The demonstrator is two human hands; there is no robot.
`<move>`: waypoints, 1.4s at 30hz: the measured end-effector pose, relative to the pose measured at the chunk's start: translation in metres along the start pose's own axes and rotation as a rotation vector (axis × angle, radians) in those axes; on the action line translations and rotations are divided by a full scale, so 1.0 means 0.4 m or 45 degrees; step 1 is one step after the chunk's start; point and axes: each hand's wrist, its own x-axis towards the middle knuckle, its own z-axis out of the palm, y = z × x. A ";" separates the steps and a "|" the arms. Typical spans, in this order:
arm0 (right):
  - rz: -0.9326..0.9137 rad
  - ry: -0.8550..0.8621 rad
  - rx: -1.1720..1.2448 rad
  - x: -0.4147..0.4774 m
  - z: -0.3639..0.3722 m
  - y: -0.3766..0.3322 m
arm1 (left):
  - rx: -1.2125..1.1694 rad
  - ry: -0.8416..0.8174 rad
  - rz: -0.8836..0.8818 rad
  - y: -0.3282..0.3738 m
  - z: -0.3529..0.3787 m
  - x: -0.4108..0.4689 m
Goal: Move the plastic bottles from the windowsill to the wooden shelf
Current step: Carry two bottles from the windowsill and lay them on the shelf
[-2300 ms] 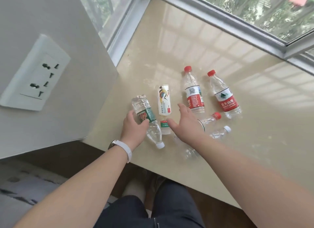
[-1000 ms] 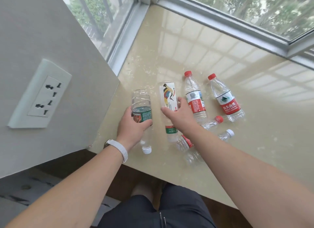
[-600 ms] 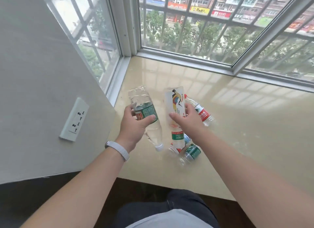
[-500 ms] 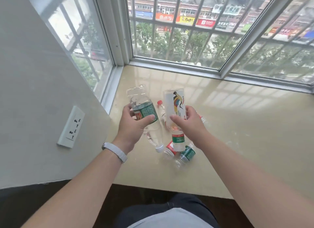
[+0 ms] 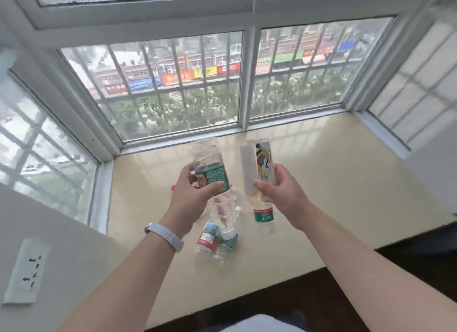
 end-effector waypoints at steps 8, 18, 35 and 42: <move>-0.059 0.263 0.108 -0.169 -0.419 0.018 | 0.134 -0.228 0.115 0.092 0.408 -0.042; -0.120 0.620 0.209 -0.406 -0.834 0.080 | 0.265 -0.631 0.171 0.136 0.925 -0.127; -0.136 1.316 0.473 -0.756 -1.195 0.197 | 0.367 -1.196 0.315 0.152 1.558 -0.261; -0.016 1.558 0.481 -0.761 -1.356 0.224 | 0.374 -1.436 0.317 0.153 1.823 -0.245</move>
